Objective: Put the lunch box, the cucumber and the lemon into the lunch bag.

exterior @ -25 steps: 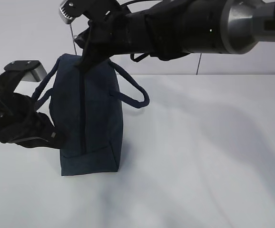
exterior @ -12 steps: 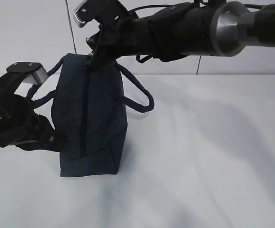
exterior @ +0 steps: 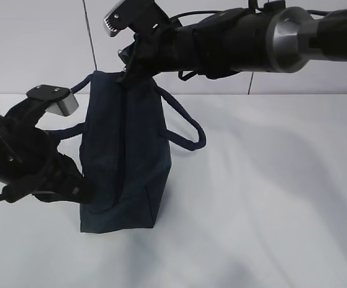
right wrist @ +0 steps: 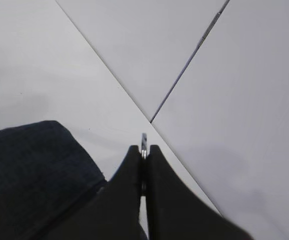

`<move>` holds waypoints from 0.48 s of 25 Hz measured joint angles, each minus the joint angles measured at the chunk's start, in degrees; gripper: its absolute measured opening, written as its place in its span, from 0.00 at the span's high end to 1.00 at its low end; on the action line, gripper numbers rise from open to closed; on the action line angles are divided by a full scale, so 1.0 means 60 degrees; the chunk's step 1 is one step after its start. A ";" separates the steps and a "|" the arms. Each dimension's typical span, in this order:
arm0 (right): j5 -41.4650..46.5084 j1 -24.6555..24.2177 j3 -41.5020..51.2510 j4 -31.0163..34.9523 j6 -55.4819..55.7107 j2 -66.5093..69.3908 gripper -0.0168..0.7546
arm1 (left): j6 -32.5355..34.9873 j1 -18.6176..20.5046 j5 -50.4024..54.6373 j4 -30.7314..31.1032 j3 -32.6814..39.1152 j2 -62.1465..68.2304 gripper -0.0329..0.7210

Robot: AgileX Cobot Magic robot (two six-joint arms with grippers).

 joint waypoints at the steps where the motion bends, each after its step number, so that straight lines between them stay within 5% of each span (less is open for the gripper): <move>1: 0.0000 0.0000 0.0000 0.0000 0.0000 0.0000 1.00 | 0.0000 -0.0043 0.0000 0.0000 0.0000 0.0000 0.97; 12: 0.0132 -0.0062 -0.0362 0.0018 0.0000 0.0068 1.00 | 0.0000 -0.0044 0.0000 -0.0019 0.0000 0.0000 0.97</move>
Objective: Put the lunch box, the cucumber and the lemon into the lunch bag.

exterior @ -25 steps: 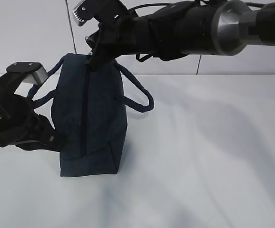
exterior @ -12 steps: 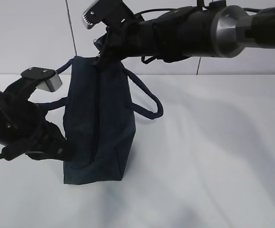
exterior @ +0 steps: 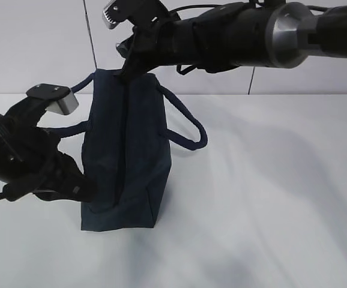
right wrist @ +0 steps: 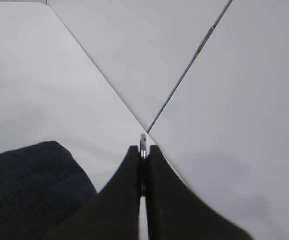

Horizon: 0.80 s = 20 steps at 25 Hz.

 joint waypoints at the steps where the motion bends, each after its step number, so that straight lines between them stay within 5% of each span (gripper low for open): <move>1: 0.0006 -0.0041 0.0000 0.0045 0.0000 0.0017 1.00 | 0.0000 0.0000 -0.0017 -0.0005 0.0000 0.0000 0.97; 20: 0.0057 -0.0190 -0.0059 0.2043 0.0000 0.0268 1.00 | 0.0000 0.0000 -0.0071 -0.0064 0.0000 0.0000 0.97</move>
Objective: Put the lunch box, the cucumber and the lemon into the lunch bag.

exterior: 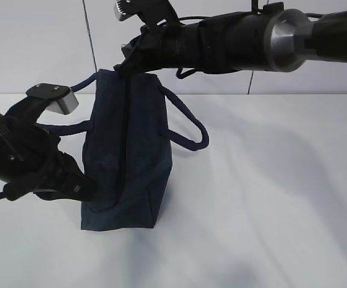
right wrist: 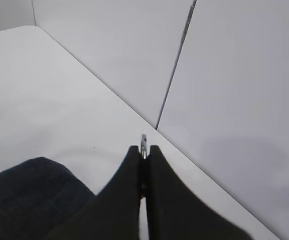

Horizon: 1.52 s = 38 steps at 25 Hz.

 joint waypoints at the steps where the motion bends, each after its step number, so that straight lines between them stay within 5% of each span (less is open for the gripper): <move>1: 0.0000 0.0000 0.0000 0.0043 0.0000 0.0000 1.00 | 0.0000 0.0000 -0.0015 0.0000 0.0000 0.0000 0.97; 21: -0.0105 -0.0034 -0.0002 0.0221 0.0000 0.0000 0.93 | 0.0006 0.0000 -0.0035 0.0000 0.0000 0.0000 0.97; 30: -0.0391 -0.0083 -0.0020 0.0385 0.0000 0.0000 0.68 | 0.0006 0.0000 0.0125 0.0000 0.0038 0.0000 0.97; 38: -0.0829 -0.0083 0.0086 0.0860 0.0000 -0.0593 0.63 | -0.0055 0.0000 0.0125 0.0000 0.0038 0.0000 0.93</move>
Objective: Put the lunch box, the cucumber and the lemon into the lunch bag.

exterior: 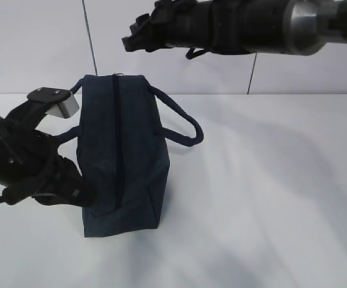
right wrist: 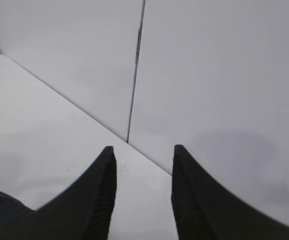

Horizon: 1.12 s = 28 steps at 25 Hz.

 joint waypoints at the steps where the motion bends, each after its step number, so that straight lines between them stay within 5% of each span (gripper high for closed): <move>1: -0.0039 0.0000 0.0082 0.0056 0.0000 -0.0174 0.63 | -0.0053 0.0000 0.0000 0.0000 0.0000 0.0000 0.91; 10: -0.0110 0.0000 0.0953 0.1041 0.0104 -0.1358 0.64 | -0.0496 -0.0017 0.0366 0.0035 0.0021 0.0000 0.62; 21: 0.0431 0.0000 0.2990 0.1066 0.1071 -0.3320 0.66 | -0.1938 -0.0014 0.1439 0.0398 -0.0376 0.0000 0.60; 28: 0.0459 0.0000 0.4395 0.1066 0.1977 -0.4770 0.66 | -0.4601 -0.0014 0.2532 0.2255 -0.0977 0.0000 0.60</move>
